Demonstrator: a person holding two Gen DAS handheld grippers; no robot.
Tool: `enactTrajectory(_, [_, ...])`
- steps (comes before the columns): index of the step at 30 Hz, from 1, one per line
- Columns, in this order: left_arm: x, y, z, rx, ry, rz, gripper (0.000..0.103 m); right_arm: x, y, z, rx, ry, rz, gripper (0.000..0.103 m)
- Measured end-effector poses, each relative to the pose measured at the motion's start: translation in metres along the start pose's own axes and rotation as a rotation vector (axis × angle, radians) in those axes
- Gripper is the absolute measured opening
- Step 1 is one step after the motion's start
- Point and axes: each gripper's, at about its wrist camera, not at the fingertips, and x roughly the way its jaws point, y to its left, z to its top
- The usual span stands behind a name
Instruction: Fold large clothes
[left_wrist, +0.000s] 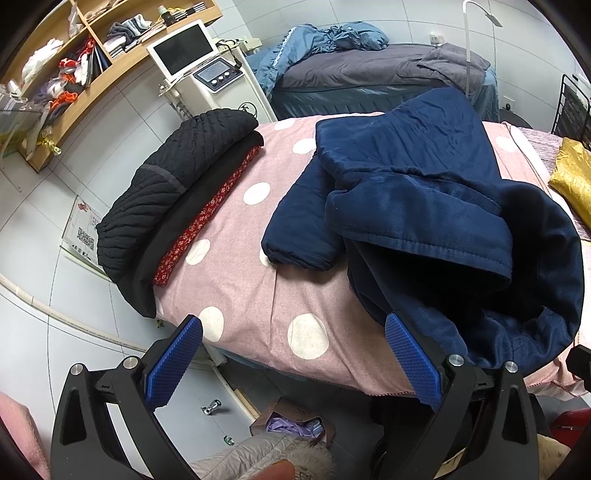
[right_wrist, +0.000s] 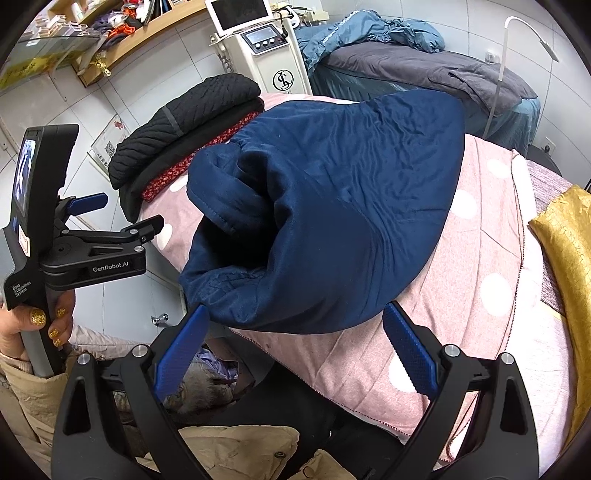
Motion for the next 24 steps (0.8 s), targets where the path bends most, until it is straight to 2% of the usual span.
enactTrajectory(12, [0.0011, 0.0003, -0.0011, 0.004, -0.002, 0.006, 0.097, 0.0015, 0.0005, -0.0014, 0.007, 0.030, -0.006, 0.094])
enactTrajectory(23, [0.0010, 0.0002, -0.0010, 0.003, -0.001, 0.006, 0.097, 0.0003, 0.0006, -0.0022, 0.037, 0.028, 0.031, 0.094])
enactTrajectory(24, [0.0010, 0.0001, -0.0011, 0.003, -0.001, 0.006, 0.097, -0.0003, 0.0012, -0.0025, 0.014, 0.006, 0.006, 0.094])
